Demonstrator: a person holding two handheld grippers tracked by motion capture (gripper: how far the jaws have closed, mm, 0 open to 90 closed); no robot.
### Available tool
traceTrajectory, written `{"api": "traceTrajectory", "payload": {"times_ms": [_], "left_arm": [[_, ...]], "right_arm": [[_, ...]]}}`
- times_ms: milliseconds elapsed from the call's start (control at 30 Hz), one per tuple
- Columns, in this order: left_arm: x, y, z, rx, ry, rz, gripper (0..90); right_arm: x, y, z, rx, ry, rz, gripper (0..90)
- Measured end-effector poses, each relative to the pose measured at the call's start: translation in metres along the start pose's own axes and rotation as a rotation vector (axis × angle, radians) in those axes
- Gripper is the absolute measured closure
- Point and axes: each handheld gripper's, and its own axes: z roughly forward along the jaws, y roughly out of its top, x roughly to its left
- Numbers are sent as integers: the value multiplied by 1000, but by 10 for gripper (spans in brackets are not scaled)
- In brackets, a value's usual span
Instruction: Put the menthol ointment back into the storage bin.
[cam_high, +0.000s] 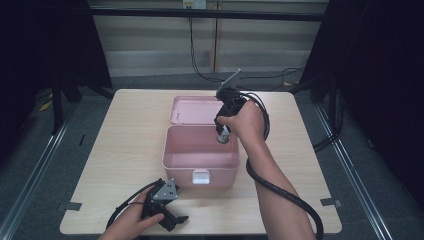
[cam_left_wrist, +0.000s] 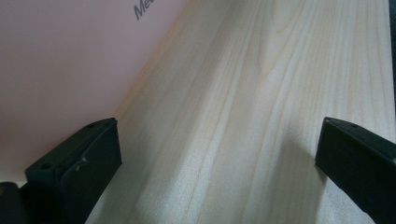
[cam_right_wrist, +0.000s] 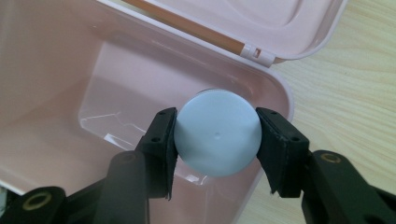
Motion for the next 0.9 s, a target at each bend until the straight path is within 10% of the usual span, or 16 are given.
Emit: {"api": "traceTrajectory", "payload": {"times_ms": [900], "left_arm": [[0,0,0,-3,2,4,0]], "right_arm": [[-2,3,37,29,-18,19,507]]}}
